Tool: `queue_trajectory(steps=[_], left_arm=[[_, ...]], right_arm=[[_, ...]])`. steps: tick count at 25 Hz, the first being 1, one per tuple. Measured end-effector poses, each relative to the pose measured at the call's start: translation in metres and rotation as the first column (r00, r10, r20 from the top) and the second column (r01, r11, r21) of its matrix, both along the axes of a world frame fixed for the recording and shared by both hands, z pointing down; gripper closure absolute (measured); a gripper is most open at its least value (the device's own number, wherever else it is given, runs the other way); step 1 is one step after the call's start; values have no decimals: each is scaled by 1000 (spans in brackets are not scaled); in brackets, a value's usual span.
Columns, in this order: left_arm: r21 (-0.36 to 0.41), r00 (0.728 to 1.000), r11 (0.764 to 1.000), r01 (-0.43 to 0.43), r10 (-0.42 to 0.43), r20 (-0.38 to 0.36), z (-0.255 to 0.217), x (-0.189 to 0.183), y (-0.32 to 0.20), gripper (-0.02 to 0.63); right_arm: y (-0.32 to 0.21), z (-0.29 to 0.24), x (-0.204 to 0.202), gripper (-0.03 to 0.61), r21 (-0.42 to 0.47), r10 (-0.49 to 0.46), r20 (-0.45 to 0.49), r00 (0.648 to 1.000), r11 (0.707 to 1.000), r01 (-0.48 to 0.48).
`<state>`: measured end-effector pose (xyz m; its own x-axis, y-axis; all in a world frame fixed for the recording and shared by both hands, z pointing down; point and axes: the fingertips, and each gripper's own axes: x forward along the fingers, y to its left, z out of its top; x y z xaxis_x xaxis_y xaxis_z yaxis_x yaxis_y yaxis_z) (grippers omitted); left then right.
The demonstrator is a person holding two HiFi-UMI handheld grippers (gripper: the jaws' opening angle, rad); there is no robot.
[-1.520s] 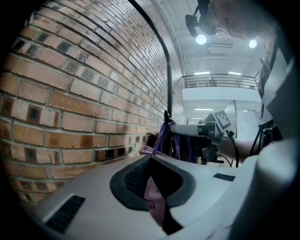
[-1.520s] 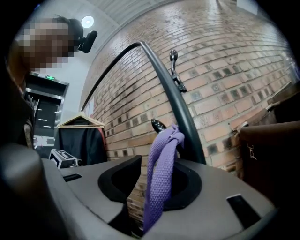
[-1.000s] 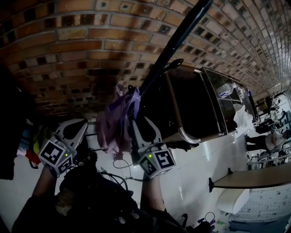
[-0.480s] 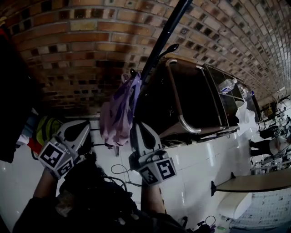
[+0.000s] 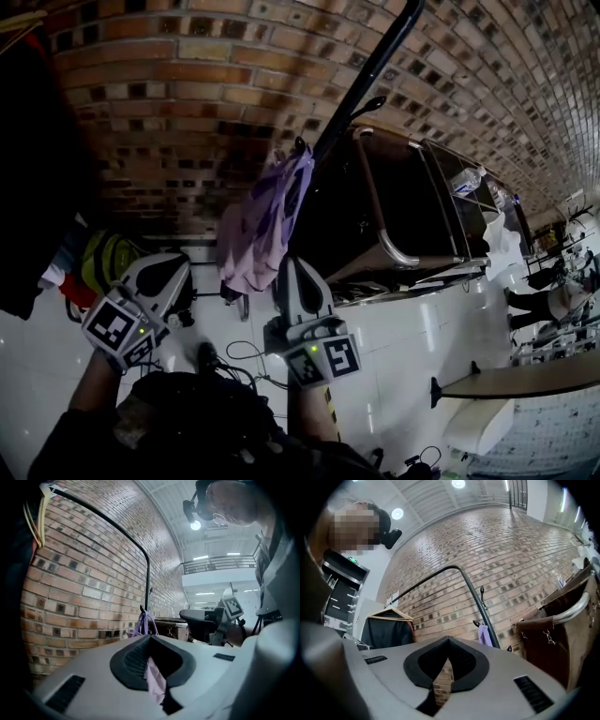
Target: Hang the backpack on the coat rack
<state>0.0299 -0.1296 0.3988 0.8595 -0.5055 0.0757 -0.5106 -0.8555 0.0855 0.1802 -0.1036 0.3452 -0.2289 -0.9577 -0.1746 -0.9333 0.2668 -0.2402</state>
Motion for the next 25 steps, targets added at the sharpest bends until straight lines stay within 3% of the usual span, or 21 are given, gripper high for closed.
queue_trajectory(steps=[10,25], left_arm=[[-22,1000,1000,16,-16,1,-3,-86,50,583],[-10,1000,1000,10,-10,-28,-3,-161,127,583]], right_arm=[[39,4,-102,571,-57,-44,-82,996,998,39],[127,27,-177,571,-119,-28,-116,993,993,14]])
